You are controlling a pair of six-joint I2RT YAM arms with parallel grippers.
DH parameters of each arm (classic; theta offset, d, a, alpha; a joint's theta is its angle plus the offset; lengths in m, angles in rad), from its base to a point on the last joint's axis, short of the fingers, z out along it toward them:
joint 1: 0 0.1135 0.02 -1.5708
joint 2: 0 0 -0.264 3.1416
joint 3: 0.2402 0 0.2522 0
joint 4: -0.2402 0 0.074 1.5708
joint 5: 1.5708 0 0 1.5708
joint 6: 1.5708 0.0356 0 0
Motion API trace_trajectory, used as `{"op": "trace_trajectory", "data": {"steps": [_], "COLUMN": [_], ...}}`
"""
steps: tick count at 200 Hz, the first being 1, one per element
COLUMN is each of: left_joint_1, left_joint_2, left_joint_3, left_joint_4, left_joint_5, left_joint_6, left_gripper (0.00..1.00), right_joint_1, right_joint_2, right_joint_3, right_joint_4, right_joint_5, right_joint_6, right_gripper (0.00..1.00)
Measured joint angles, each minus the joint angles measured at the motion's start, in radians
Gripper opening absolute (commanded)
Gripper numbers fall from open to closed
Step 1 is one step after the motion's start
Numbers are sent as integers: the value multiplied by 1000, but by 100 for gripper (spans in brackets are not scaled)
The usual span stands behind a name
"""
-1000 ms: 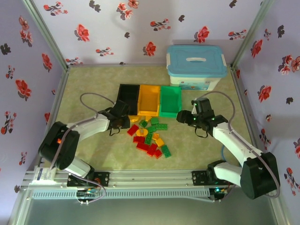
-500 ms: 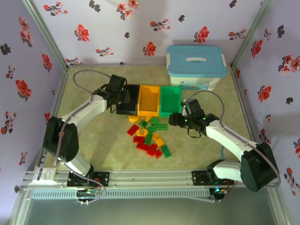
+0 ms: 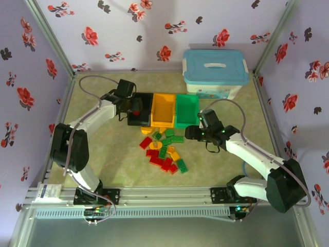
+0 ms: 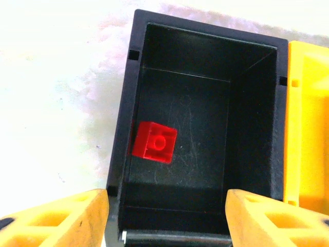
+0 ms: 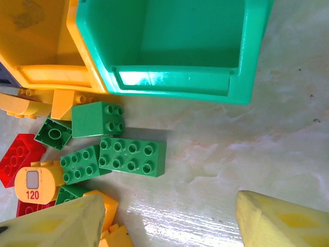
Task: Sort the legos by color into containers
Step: Place the lego in the container, then pick up the lego from the bottom-center of the table.
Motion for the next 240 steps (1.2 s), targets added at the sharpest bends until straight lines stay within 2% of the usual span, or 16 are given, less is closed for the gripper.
{"op": "trace_trajectory", "data": {"steps": [64,108,151,182,240], "left_joint_1": [-8,-63,-115,-164,-240], "left_joint_2": [-299,-474,-601,-680,-809], "left_joint_3": [-253,-427,-518,-593,-690], "left_joint_4": [13,9,5,4,-16], "left_joint_5": [2,-10,-25,-32,-68], "left_joint_6": [-31,-65,-99,-136,-207], "left_gripper": [65,67,67,68,68], "right_joint_1": [104,208,310,377,420], "right_joint_2": [12,70,146,216,295], "right_joint_3": [27,28,54,84,98], "right_joint_4": [-70,-109,-115,-117,-118], "right_joint_5": [13,13,32,70,149], "right_joint_6": [-50,-63,-55,-34,-8], "right_gripper": [70,70,69,65,62]}}
